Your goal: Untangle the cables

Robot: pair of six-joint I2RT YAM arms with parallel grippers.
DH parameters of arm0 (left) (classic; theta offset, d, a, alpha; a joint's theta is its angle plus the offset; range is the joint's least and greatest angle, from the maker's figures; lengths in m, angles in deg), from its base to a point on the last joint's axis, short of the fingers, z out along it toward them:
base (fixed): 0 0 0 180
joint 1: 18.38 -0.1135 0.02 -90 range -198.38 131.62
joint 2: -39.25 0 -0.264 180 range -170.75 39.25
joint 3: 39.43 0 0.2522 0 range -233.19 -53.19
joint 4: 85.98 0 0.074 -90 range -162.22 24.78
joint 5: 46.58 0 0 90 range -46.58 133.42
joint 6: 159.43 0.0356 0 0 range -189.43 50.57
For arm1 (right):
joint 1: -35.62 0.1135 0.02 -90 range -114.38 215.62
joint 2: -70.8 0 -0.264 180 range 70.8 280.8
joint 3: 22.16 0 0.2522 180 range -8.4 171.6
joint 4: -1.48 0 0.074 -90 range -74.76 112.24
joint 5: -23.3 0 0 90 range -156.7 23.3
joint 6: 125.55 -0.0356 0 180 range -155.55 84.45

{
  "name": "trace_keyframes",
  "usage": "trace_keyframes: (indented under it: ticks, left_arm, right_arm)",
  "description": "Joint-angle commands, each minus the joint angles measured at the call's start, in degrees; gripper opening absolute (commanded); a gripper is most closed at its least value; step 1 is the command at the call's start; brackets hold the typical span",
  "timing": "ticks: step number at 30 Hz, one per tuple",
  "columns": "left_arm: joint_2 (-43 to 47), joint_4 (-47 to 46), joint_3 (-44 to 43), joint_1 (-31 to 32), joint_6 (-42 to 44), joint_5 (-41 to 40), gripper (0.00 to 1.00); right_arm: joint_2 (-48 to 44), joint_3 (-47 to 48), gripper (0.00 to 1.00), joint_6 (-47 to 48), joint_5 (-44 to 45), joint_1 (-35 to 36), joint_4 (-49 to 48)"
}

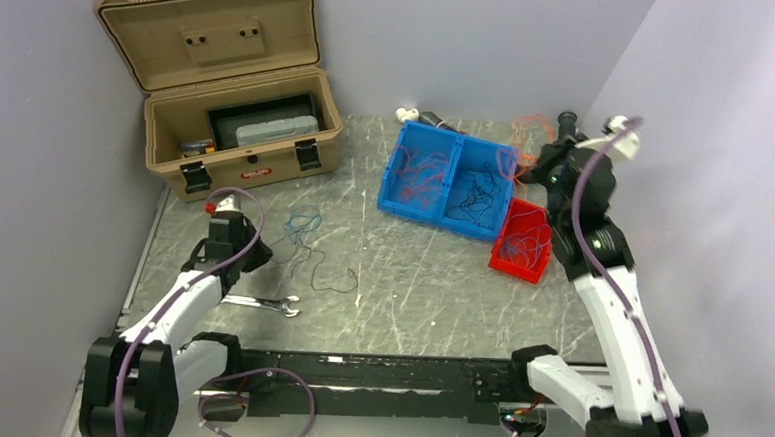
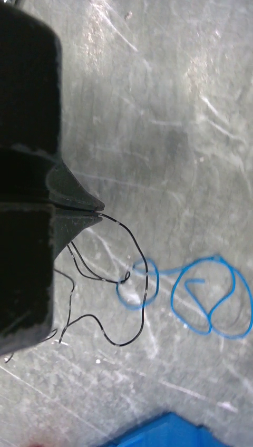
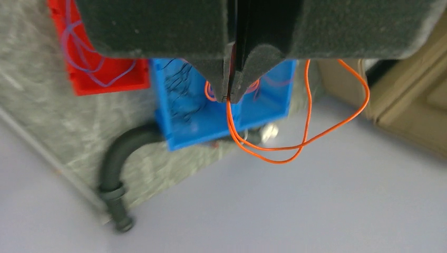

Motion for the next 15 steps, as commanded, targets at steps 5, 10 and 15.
trace_keyframes:
  ticks: [5, 10, 15]
  left_arm:
    - [6.5, -0.1, -4.3, 6.2, 5.8, 1.5, 0.0]
    - [8.4, 3.1, -7.2, 12.0, 6.8, -2.8, 0.0]
    - [9.2, 4.6, -9.3, 14.5, 8.0, -4.3, 0.0]
  right_arm:
    - [15.4, 4.2, 0.0, 1.3, -27.7, 4.1, -5.8]
    - [23.7, 8.2, 0.0, 3.0, -25.5, 8.6, -7.8]
    - [31.1, 11.6, 0.0, 3.6, -24.3, 9.5, -9.2]
